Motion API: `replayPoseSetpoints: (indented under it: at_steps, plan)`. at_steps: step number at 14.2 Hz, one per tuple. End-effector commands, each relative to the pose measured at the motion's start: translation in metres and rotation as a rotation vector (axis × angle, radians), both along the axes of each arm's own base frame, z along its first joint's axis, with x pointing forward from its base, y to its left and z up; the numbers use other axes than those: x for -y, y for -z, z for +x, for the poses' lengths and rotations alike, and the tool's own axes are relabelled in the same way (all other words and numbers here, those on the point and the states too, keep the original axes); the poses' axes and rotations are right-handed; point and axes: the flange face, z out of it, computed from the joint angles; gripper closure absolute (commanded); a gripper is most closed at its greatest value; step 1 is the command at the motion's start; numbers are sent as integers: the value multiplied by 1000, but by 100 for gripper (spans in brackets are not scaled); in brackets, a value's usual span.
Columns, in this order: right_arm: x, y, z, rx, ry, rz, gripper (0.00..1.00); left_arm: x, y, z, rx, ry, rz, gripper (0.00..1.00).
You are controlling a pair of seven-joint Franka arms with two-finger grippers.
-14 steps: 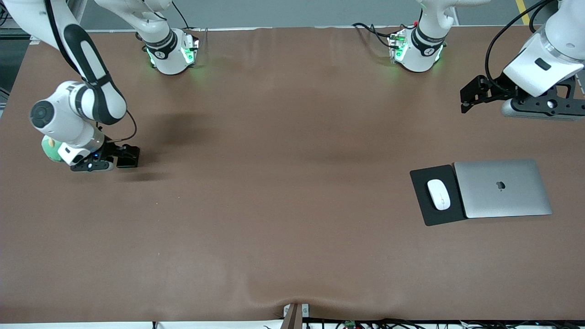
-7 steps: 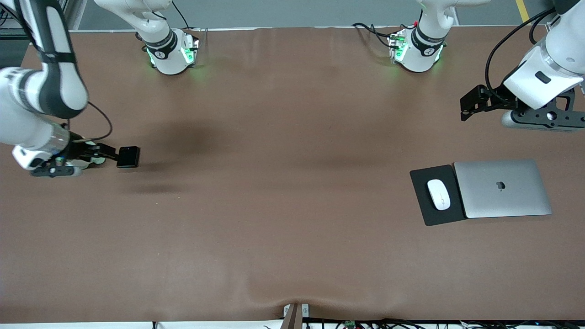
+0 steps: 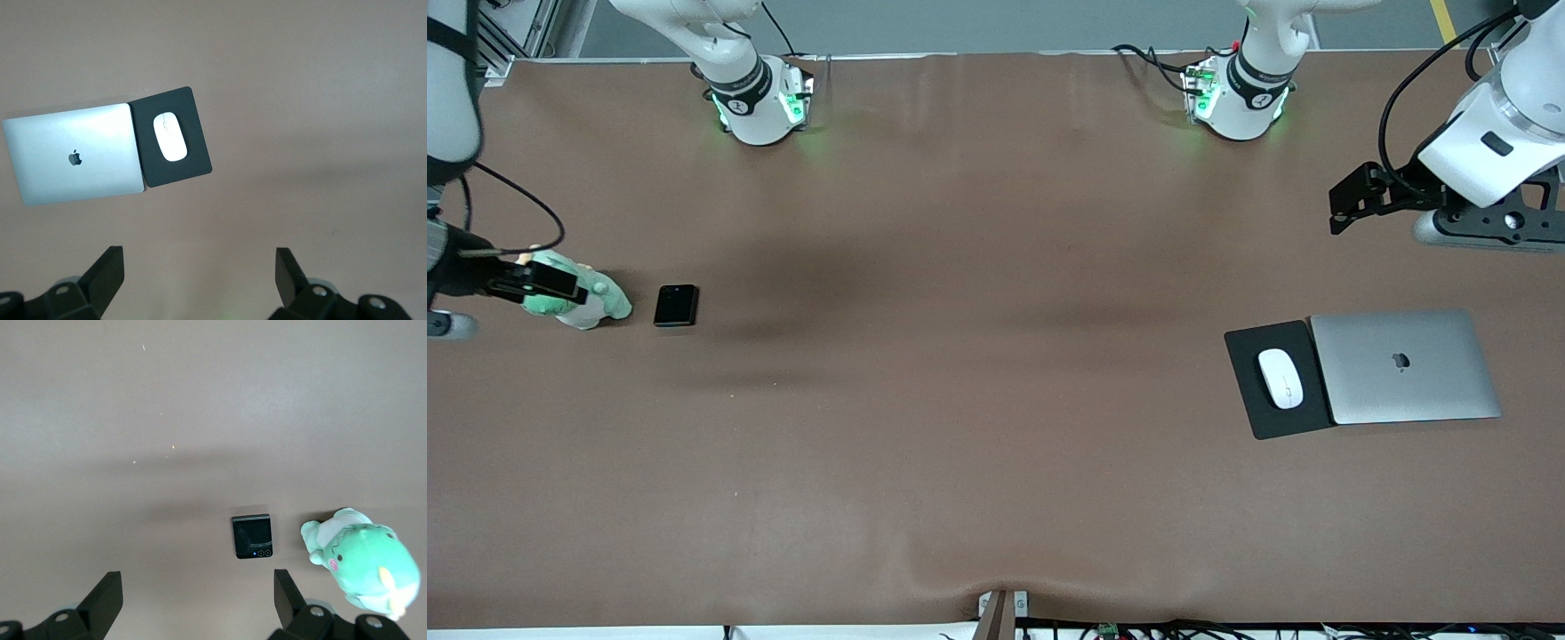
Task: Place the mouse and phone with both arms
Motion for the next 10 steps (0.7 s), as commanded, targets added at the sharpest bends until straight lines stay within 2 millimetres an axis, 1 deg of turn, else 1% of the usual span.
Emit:
replayPoseSetpoints:
  at_steps: [1, 2, 3, 4, 5, 6, 7, 8, 9, 10]
  plan:
    - [3, -45, 2, 13, 16, -30, 0, -6, -12, -5, 9, -6, -4, 0]
    - [2, -56, 1, 16, 11, -66, 0, -3, -12, -6, 9, -2, -3, 0]
    - [-1, -64, 0, 18, 21, -91, 0, -5, -12, -6, 8, -5, -2, 0]
    - [-18, -66, 1, 7, 8, -96, 0, -5, -12, -7, 5, 0, -1, 0]
    - [-33, -68, 1, 4, -11, -102, 0, -11, -15, -8, 8, -8, -1, 0]
    - [-52, -73, 0, 14, -27, -112, 0, -13, -15, -8, 8, -10, -4, 0]
    - [-64, -73, 0, 9, -32, -112, 0, -12, -15, -8, 9, -9, -7, 0]
    - [-74, -73, -1, -2, -28, -112, 0, -11, -13, -8, 4, -5, -8, 0]
    - [-78, -75, -3, -9, -30, -111, 0, -12, -13, -8, 5, -9, -8, 0]
    - [-79, -80, -4, -9, -31, -111, 0, -16, -12, -7, 0, -14, -10, 0]
